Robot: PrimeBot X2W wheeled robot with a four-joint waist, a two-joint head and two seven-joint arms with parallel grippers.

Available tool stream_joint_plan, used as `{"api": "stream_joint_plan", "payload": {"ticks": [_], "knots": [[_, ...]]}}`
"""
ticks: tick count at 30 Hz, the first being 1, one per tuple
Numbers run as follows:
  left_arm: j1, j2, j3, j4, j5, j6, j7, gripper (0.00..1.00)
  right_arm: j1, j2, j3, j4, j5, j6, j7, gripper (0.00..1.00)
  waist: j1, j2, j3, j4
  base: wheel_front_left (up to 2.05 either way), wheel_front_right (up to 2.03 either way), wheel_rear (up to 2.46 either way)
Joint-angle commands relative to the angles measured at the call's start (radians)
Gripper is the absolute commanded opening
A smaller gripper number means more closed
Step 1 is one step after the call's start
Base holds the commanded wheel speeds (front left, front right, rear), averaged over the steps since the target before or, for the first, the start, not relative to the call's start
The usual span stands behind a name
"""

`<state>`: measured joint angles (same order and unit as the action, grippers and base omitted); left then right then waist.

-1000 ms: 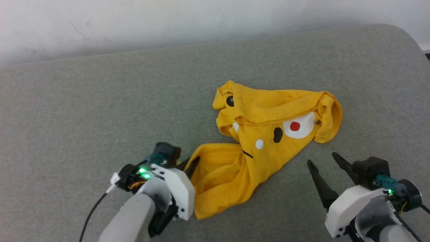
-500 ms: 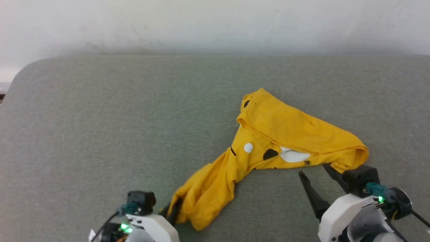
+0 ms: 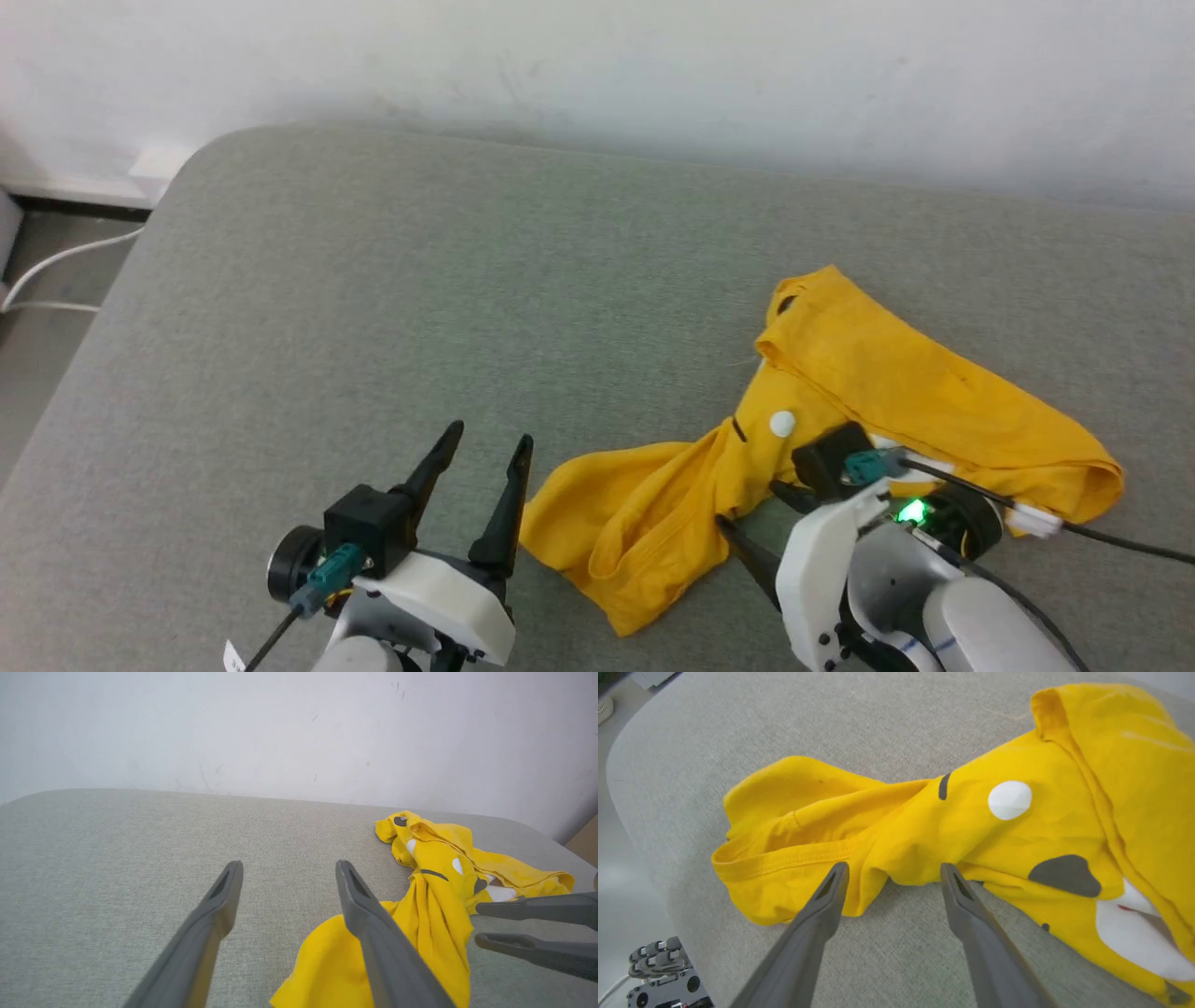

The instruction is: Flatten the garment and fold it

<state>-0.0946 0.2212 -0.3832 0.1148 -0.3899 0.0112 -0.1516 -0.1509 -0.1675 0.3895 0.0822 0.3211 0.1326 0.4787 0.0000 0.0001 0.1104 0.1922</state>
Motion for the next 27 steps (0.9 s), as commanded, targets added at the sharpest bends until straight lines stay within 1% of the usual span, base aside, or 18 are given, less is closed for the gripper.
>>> {"api": "stream_joint_plan", "payload": {"ticks": [1, 4, 6, 9, 10, 11, 15, 18, 20, 22, 25, 27], "knots": [[-0.017, 0.006, 0.0, 0.005, 0.025, 0.007, -0.034, 1.0, -0.043, -0.013, 0.018, 0.047, -0.027, -0.002, 0.024, 1.0, 0.0, -0.0001, 0.004, 0.036, 0.0, 0.0, 0.0], [-0.023, -0.01, 0.003, 0.011, 0.039, 0.018, -0.075, 1.0, -0.091, -0.001, 0.035, 0.142, -0.055, -0.002, 0.037, 1.0, 0.0, -0.0001, 0.012, 0.059, 0.0, 0.0, 0.0], [-0.022, -0.022, 0.003, 0.021, 0.036, 0.018, -0.086, 1.0, -0.117, 0.012, 0.044, 0.202, -0.058, -0.002, 0.029, 1.0, 0.0, -0.0001, 0.018, 0.074, 0.0, 0.0, 0.0], [-0.023, -0.031, 0.0, 0.038, 0.039, 0.017, -0.094, 1.0, -0.148, 0.014, 0.081, 0.279, -0.053, -0.002, 0.015, 1.0, 0.0, -0.0001, 0.025, 0.084, 0.0, 0.0, 0.0], [-0.023, -0.034, -0.001, 0.043, 0.038, 0.015, -0.096, 1.0, -0.156, 0.009, 0.09, 0.301, -0.051, -0.002, 0.009, 0.37, 0.0, -0.0001, 0.027, 0.086, 0.0, 0.0, 0.0], [-0.025, -0.036, -0.002, 0.048, 0.037, 0.013, -0.098, 1.0, -0.164, 0.002, 0.101, 0.317, -0.053, -0.002, -0.001, 0.0, 0.0, -0.0001, 0.027, 0.086, 0.0, 0.0, 0.0], [-0.021, -0.037, 0.003, 0.065, 0.032, 0.01, -0.102, 1.0, -0.17, -0.035, 0.132, 0.347, -0.034, -0.002, -0.03, 0.0, 0.0, -0.0001, 0.019, 0.065, 0.0, 0.0, 0.0], [-0.018, -0.033, 0.009, 0.076, 0.03, 0.007, -0.104, 1.0, -0.153, -0.077, 0.139, 0.316, -0.016, -0.002, -0.04, 0.0, 0.0, -0.0001, 0.005, 0.035, 0.0, 0.0, 0.0], [-0.015, -0.03, 0.013, 0.079, 0.027, 0.005, -0.105, 1.0, -0.121, -0.112, 0.12, 0.266, 0.014, -0.002, -0.027, 0.0, 0.0, -0.0001, -0.005, 0.012, 0.0, 0.0, 0.0], [-0.013, -0.028, 0.015, 0.086, 0.02, 0.0, -0.106, 1.0, -0.075, -0.161, 0.087, 0.192, 0.036, -0.002, 0.012, 0.0, 0.0, -0.0001, -0.016, -0.015, 0.0, 0.0, 0.0], [-0.008, -0.021, 0.017, 0.095, 0.016, -0.003, -0.106, 1.0, 0.003, -0.265, 0.033, 0.055, 0.033, -0.002, 0.104, 0.0, 0.0, -0.0001, -0.033, -0.065, 0.0, 0.0, 0.0], [-0.006, -0.018, 0.016, 0.103, 0.013, -0.007, -0.105, 1.0, 0.066, -0.33, -0.041, -0.026, 0.013, -0.002, 0.185, 0.0, 0.0, -0.0001, -0.044, -0.101, 0.0, 0.0, 0.0]]}}
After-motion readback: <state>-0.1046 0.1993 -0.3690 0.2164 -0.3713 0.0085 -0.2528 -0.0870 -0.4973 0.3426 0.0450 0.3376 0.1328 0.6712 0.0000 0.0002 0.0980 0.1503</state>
